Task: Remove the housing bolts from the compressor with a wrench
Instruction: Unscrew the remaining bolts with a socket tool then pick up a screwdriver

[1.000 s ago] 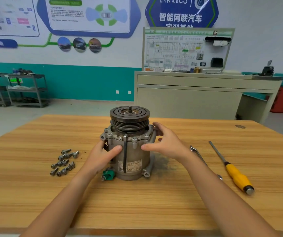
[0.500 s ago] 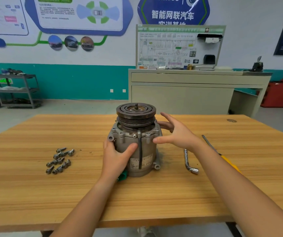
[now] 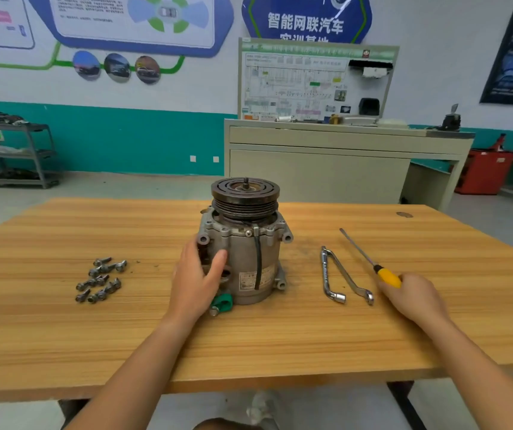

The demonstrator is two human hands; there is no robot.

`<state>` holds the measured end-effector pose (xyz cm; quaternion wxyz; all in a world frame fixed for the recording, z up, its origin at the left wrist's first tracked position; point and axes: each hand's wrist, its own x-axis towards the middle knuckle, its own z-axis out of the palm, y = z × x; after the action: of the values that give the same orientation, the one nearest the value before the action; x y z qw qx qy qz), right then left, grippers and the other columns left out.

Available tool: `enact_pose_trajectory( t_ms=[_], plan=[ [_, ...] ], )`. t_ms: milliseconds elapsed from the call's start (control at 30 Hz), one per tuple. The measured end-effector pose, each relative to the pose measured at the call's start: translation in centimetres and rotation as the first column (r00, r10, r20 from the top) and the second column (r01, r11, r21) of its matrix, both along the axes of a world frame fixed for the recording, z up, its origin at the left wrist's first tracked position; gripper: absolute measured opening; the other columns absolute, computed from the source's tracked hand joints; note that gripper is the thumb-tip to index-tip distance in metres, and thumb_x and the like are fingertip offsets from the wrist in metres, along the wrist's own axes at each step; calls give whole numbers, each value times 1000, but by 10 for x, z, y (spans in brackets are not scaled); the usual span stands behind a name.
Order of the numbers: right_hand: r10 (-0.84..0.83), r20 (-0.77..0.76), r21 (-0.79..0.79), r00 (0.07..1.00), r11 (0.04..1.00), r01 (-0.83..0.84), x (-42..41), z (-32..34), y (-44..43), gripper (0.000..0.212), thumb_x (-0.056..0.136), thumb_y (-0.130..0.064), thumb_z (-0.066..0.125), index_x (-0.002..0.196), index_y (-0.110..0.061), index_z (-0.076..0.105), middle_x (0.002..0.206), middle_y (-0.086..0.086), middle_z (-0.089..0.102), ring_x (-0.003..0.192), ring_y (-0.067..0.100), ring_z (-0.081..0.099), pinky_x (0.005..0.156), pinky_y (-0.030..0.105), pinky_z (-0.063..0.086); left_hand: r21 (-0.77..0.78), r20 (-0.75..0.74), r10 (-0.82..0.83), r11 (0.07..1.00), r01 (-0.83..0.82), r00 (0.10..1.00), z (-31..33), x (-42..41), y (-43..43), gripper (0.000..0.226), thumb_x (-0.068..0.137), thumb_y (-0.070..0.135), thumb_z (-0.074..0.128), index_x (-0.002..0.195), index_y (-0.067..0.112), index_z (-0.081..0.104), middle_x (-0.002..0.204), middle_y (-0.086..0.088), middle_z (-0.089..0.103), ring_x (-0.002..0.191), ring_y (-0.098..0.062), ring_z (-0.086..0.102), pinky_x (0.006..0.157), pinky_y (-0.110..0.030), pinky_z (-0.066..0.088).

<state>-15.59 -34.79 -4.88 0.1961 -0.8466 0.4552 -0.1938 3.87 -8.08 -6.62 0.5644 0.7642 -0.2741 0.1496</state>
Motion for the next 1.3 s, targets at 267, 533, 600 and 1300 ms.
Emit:
enact_pose_trajectory(
  t_ms=[267,533,600,1300],
  plan=[
    [430,464,92,774,846,-525,-65,65,133,30,51,-53,63,80,-59,63,59,-20,63,45,-2,54,41,6,36,-36,59,146,989,-144,987,-3,7,3,23,94,17,50,108,5,62,108,-2,51,98,-9,47,80,-11,30],
    [387,253,-35,887,920,-391,-74,52,162,36,53,-51,65,70,-78,48,67,-43,55,71,2,58,61,10,41,-68,36,111,992,-108,993,-1,4,12,23,94,12,50,112,9,64,103,2,54,96,-12,53,82,-23,42],
    [391,250,-40,886,918,-394,-71,49,163,37,57,-47,69,71,-75,50,66,-45,53,69,2,57,61,12,40,-62,47,118,991,-115,992,-1,4,12,23,94,12,50,111,8,64,102,1,53,95,-9,50,79,-15,34],
    [223,461,457,859,770,-445,-76,62,132,75,19,-85,64,86,-51,68,60,17,64,42,25,49,43,25,40,-107,28,78,991,-75,997,-3,4,10,20,90,19,56,107,11,64,96,9,53,89,5,49,74,4,30]
  ],
)
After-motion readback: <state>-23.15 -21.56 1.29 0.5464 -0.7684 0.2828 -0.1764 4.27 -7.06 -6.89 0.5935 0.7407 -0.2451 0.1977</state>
